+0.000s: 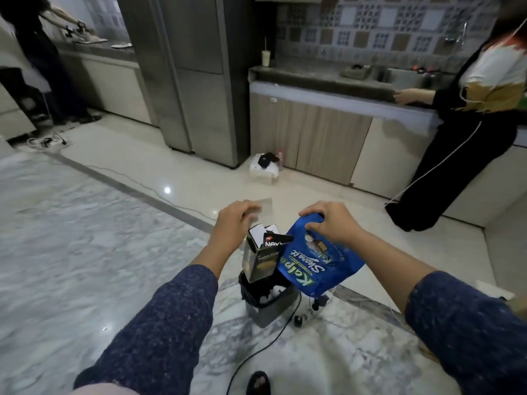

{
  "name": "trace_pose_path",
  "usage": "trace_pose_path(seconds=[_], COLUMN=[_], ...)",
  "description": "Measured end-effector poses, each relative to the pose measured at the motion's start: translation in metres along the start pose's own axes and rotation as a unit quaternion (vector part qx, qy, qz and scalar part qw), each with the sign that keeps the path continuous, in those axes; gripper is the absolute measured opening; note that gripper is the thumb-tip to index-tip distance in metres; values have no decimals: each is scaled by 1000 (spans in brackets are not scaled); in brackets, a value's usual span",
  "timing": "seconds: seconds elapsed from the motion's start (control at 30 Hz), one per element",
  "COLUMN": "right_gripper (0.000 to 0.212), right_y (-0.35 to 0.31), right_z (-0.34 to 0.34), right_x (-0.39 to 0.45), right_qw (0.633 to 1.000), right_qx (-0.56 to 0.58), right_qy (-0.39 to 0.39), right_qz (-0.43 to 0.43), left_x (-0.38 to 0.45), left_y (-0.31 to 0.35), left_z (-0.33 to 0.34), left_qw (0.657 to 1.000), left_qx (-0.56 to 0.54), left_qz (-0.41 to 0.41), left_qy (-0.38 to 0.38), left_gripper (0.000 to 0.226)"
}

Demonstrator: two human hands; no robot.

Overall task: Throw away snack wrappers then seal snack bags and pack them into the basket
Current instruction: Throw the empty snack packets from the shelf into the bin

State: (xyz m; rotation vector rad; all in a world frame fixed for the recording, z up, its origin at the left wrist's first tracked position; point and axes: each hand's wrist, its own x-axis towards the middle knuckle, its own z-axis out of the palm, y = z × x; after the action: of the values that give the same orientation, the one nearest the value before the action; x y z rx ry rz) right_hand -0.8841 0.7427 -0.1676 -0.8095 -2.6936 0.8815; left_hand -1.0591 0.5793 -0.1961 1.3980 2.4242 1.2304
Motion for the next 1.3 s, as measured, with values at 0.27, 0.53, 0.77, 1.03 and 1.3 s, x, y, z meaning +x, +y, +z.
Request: trace_pose_path(seconds=[0.27, 0.53, 0.77, 1.03, 1.3], right_gripper=[30, 46, 53, 70, 57], right_y=[64, 165, 245, 246, 189], right_z=[92, 200, 286, 233, 47], right_x=[132, 214, 249, 262, 295], right_qw=[995, 984, 961, 920, 953], right_qx=[9, -5, -6, -123, -193], right_qy=[-100, -175, -274, -370, -230], right_qz=[30, 24, 25, 41, 36], left_x=[53, 65, 57, 104, 243], left_y=[-107, -196, -263, -229, -98], left_z=[83, 197, 281, 257, 174], left_qw=[988, 972, 946, 886, 910], left_qx=[-35, -16, 11, 139, 235], left_qz=[-139, -215, -261, -315, -213], left_qy=[-55, -90, -190, -310, -267], left_gripper=[22, 25, 33, 56, 61])
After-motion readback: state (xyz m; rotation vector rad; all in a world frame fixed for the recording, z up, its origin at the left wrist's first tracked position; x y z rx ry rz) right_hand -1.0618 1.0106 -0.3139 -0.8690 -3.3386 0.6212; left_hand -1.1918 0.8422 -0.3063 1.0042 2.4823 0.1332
